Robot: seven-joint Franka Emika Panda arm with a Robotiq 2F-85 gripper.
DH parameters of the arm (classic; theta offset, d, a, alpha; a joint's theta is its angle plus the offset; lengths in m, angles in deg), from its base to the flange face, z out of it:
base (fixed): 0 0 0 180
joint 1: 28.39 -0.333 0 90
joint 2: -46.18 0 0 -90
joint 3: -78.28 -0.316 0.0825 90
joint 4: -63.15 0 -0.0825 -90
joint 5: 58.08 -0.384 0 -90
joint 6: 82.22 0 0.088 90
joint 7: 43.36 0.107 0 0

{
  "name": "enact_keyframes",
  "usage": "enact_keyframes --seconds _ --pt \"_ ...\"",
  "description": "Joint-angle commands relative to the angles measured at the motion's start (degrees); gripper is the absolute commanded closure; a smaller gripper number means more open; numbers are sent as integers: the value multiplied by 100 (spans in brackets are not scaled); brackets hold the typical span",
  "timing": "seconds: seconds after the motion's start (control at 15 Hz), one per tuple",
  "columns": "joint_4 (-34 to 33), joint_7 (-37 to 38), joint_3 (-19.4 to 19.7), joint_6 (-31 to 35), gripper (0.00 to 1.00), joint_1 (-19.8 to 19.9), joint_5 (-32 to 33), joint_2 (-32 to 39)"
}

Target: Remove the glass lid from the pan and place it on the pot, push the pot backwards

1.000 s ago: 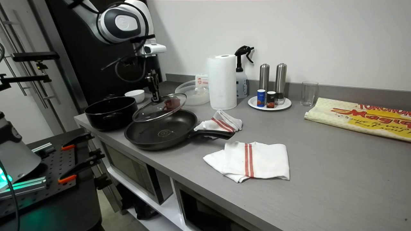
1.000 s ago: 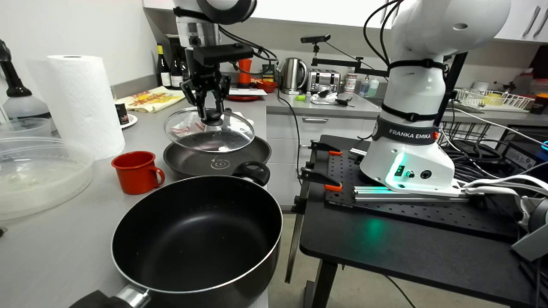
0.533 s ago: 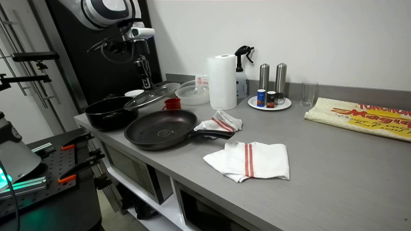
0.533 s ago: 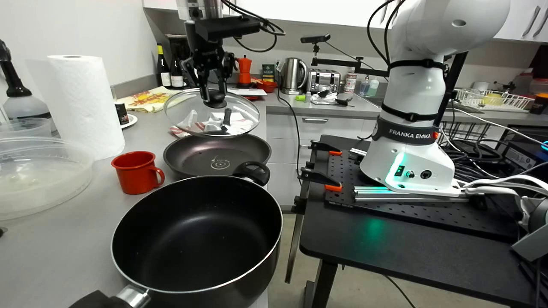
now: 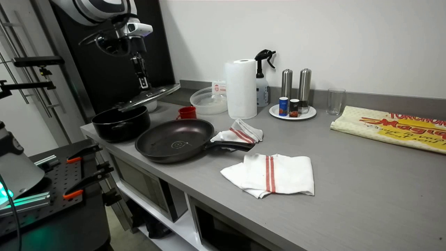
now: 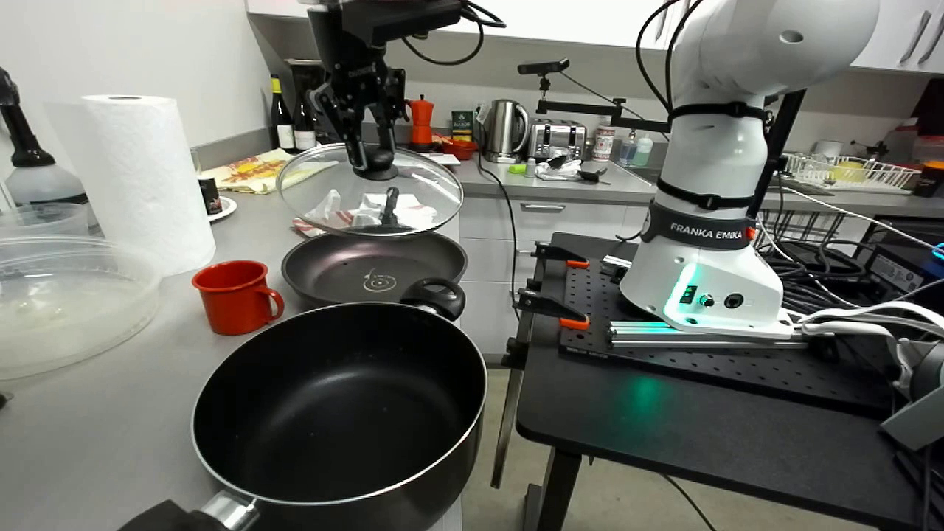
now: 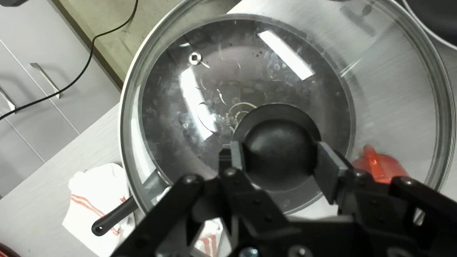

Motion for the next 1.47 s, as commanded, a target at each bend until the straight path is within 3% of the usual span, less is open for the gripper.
enact_keyframes --seconds 0.0,1.4 --pt "66 -79 -300 -258 75 -101 -80 -235" --pt "-161 -537 -1178 -282 75 -861 -213 342"
